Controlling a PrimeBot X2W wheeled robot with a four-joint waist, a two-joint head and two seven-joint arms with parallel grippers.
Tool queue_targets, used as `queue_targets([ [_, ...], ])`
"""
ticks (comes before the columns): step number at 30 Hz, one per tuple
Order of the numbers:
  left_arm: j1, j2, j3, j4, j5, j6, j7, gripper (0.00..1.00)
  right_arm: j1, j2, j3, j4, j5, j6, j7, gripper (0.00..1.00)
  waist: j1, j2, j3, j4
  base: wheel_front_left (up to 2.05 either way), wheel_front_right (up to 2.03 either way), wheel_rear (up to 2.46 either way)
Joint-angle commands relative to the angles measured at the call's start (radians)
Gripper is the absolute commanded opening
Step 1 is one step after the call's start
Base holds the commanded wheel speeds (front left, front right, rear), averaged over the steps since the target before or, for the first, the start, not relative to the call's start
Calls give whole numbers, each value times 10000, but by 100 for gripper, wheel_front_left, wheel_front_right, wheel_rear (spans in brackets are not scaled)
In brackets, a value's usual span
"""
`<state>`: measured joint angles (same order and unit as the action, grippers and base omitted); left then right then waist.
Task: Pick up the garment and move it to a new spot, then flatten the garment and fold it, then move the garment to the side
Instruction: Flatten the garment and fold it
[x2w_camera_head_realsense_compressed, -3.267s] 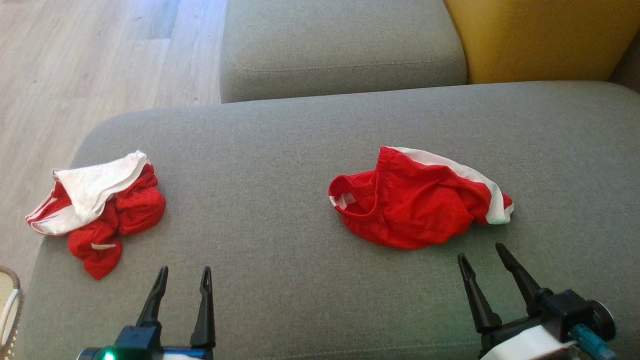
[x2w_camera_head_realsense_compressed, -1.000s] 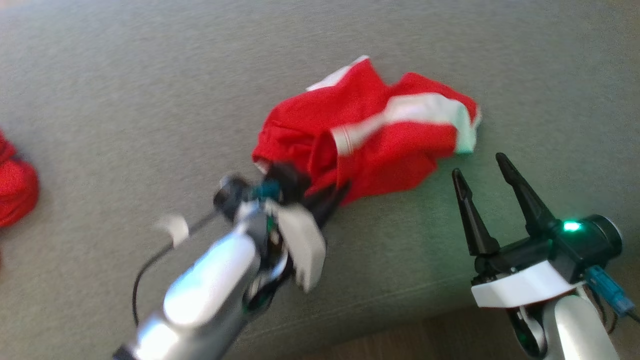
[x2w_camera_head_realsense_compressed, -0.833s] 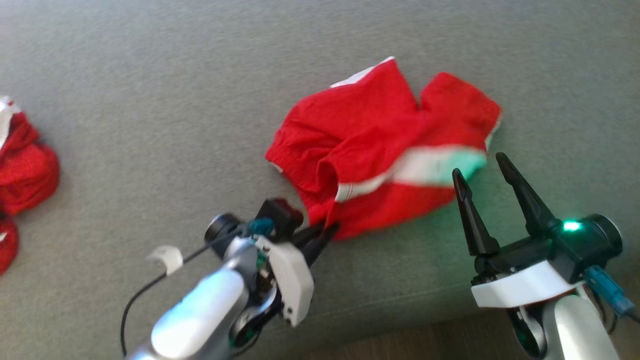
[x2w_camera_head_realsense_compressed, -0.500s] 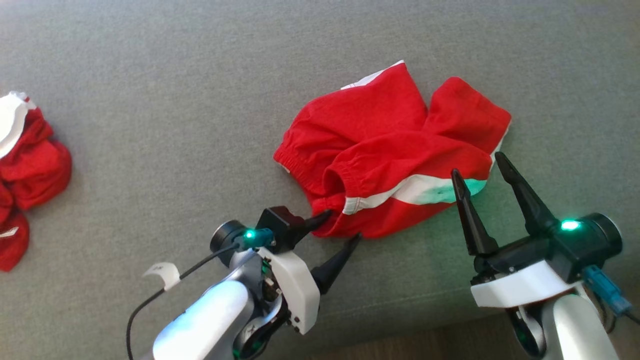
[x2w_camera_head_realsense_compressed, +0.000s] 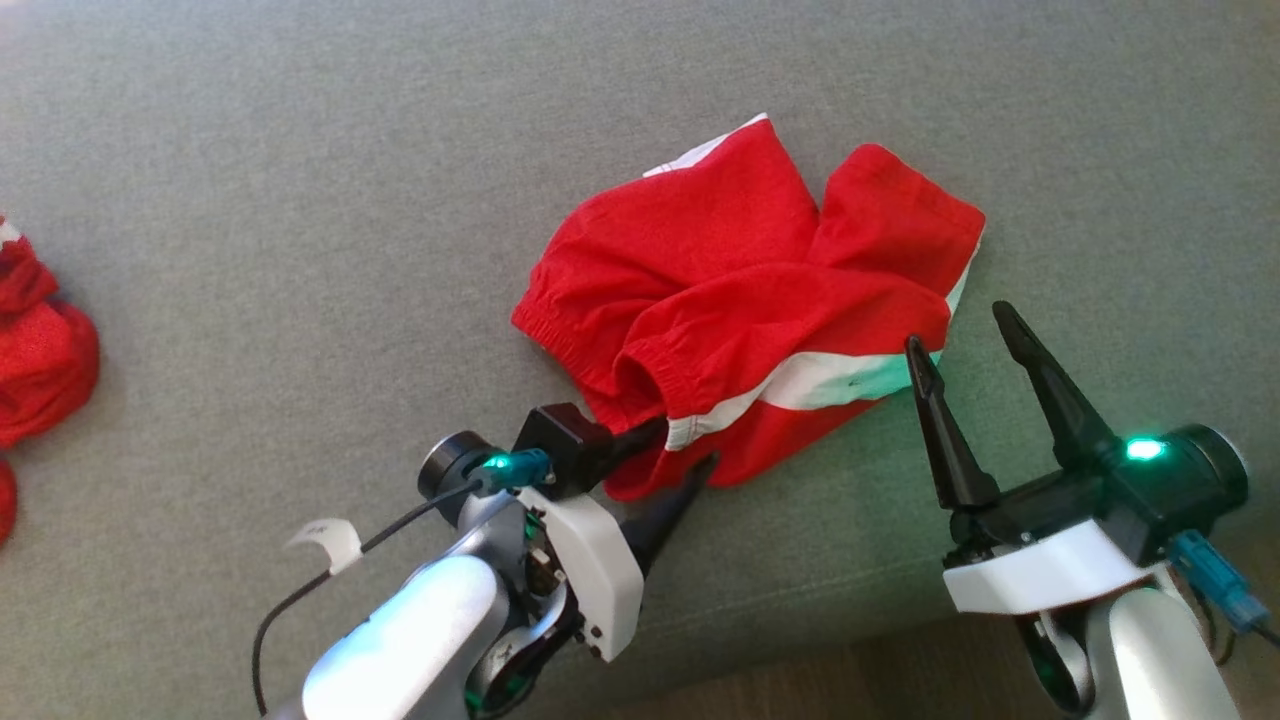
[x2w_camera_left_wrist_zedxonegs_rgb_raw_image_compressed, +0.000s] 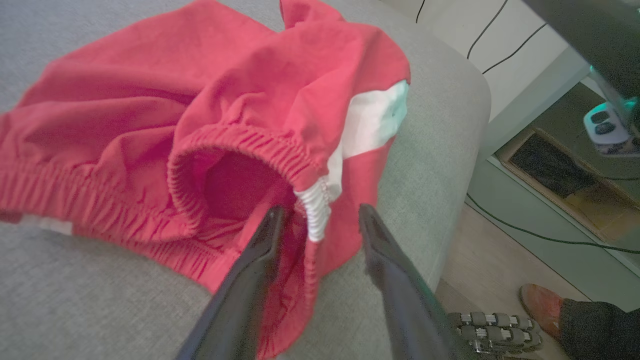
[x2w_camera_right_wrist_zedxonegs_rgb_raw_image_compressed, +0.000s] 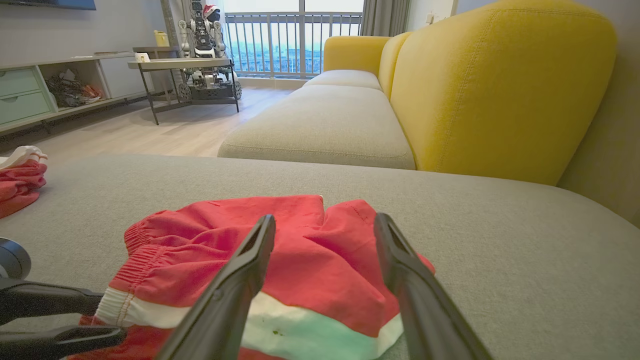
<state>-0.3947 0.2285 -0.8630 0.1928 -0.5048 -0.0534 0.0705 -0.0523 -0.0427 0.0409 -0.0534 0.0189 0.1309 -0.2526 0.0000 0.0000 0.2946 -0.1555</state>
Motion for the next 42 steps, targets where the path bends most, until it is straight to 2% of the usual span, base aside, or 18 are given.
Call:
queue_targets([
  [1, -439, 185, 328, -423, -7, 45, 3, 69, -286, -75, 187, -413, 60, -2, -92, 100, 0, 0, 69, -52, 0, 0, 0],
  [2, -455, 198, 340, -438, 1, 65, -8, 53, -295, -75, 182, -421, 67, -2, -92, 100, 0, 0, 101, -69, 0, 0, 0],
  [4, -493, 198, 375, -465, -2, 97, -63, 50, -296, -75, 175, -429, 75, -2, -92, 100, 0, 0, 142, -78, 0, 0, 0],
  [6, -551, 261, 353, -452, 85, 112, -86, 42, -295, -75, 184, -423, 96, -2, -92, 100, 0, 0, 167, -84, 0, 0, 0],
  [7, -548, 269, 357, -445, 69, 108, -102, 30, -297, -75, 191, -412, 107, -2, -92, 100, 0, 0, 169, -85, 0, 0, 0],
  [8, -550, 291, 355, -439, 77, 113, -114, 10, -300, -75, 196, -400, 120, -2, -92, 100, 0, 0, 163, -86, 0, 0, 0],
  [9, -547, 305, 366, -444, 77, 127, -143, 9, -302, -75, 202, -387, 127, -2, -92, 100, 0, 0, 152, -87, 0, 0, 0],
  [10, -537, 310, 383, -457, 54, 139, -165, 1, -301, -75, 202, -372, 129, -2, -92, 100, 0, 0, 137, -85, 0, 0, 0],
  [17, -415, 542, 569, -756, -25, 258, -403, 0, -229, -75, 170, -295, 50, -2, -92, 100, 0, 0, -96, 12, 0, 0, 0],
  [28, 547, 1649, 1785, -1649, -750, 926, -834, 0, -158, -75, 81, 491, -389, -2, -92, 100, 0, 0, -460, 789, 0, 0, 0],
  [36, 851, 1910, 2279, -1520, -1098, 1167, -1114, 0, -189, -75, -72, 2300, -514, -2, -92, 100, 0, 0, -568, 1242, 0, 0, 0],
  [42, 749, 2079, 2555, -1240, -1106, 1273, -1367, 0, -101, -75, -137, 3043, -1065, -2, -57, 100, 0, 0, -477, 1325, 0, 0, 0],
])
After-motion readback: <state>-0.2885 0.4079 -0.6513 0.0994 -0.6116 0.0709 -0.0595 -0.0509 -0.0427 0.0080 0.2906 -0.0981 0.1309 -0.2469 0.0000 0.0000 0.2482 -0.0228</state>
